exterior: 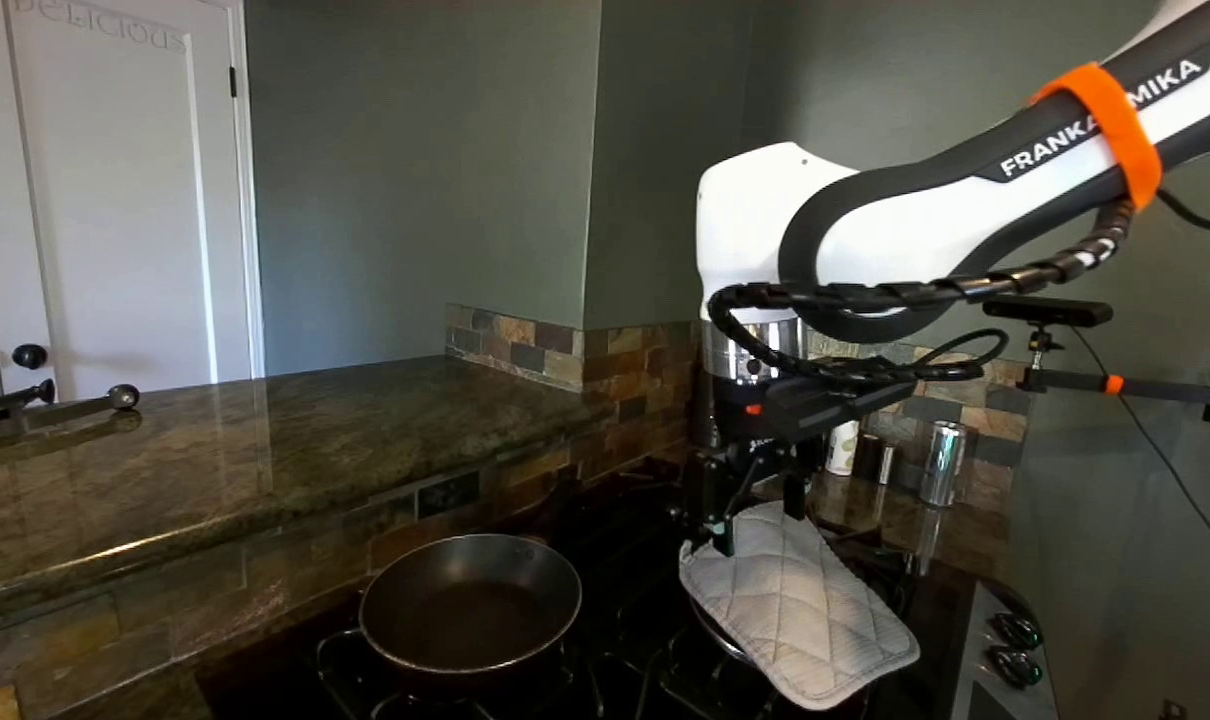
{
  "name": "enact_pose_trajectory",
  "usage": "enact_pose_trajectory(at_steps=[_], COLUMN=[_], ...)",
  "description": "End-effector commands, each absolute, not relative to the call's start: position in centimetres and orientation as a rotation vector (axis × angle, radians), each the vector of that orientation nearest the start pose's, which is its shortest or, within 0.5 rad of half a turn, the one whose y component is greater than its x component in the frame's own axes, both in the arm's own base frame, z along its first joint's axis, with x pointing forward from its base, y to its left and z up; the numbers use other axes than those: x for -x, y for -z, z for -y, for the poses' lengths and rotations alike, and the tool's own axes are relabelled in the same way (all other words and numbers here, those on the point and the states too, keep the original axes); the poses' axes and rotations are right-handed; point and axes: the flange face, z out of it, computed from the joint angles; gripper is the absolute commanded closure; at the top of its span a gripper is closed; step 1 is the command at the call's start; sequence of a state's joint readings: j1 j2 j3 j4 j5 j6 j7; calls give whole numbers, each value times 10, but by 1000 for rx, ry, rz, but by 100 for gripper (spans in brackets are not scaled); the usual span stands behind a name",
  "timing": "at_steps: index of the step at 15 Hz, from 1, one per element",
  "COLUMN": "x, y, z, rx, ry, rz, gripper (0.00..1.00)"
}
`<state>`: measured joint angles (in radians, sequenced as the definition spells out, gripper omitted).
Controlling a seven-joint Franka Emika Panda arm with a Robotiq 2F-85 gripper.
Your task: Move the black pot backwards then put the lid on top
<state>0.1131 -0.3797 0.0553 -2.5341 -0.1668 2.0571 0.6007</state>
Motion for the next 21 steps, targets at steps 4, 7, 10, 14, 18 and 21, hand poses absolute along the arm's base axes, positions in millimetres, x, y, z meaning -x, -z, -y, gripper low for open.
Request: enact_pose_trajectory(at_steps=[4,7,10,14,18,21], x=[-379,-382,-382,-383,-379,-373], y=[-390,-389,-387,-381,-372,-364], z=[-49,-42,-29,-14,-2,6], rx=[3304,3296,3285,3264,3242,3199], ry=[-54,-6,33,-3,-59,-27], rz=[-419,-412,-448,-514,-642,-764], gripper=[0,0,0,0,0,0])
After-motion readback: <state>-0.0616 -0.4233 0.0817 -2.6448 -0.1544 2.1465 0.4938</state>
